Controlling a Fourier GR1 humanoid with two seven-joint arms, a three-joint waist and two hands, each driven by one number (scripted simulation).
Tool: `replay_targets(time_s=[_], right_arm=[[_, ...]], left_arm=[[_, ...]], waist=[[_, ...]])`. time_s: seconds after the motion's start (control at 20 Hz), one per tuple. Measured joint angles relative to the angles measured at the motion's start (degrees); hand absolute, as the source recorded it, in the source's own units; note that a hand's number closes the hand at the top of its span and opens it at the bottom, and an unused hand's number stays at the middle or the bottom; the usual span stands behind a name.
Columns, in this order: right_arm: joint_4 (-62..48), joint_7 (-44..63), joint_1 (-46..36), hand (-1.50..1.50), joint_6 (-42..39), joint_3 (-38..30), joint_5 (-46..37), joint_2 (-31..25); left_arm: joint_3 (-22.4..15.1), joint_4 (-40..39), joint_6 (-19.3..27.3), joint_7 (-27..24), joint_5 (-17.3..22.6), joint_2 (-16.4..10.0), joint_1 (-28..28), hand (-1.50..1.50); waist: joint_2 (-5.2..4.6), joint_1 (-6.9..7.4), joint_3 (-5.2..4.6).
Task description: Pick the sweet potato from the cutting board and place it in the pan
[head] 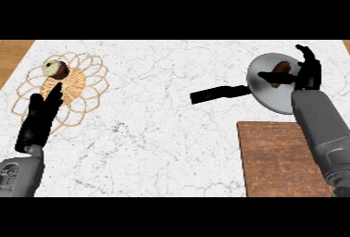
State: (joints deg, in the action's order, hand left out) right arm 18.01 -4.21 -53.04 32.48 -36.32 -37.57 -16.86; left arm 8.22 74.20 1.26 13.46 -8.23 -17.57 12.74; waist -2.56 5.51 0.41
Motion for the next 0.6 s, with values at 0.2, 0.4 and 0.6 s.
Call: replay_targets(time_s=[0.2, 0.4, 0.6], right_arm=[[0.68, -5.29, -0.37, -1.50, 2.97, -3.07, 3.17, 0.08], [0.76, -9.05, -0.96, -1.50, 6.40, -5.91, 5.96, -0.14], [0.60, -11.43, -0.74, -1.50, 7.81, -8.47, 8.79, -1.81]], left_arm=[[-0.15, 0.46, -0.15, 0.48, -0.02, 0.04, -0.10, 0.00], [-0.17, 0.44, -0.13, -0.01, 0.01, 0.39, -0.94, 0.00], [0.49, 0.68, 0.03, 0.00, 0.04, 0.03, -2.25, 0.00]], waist=[[0.09, 0.03, 0.01], [0.35, -0.43, -0.06], [0.99, -1.67, -0.16]])
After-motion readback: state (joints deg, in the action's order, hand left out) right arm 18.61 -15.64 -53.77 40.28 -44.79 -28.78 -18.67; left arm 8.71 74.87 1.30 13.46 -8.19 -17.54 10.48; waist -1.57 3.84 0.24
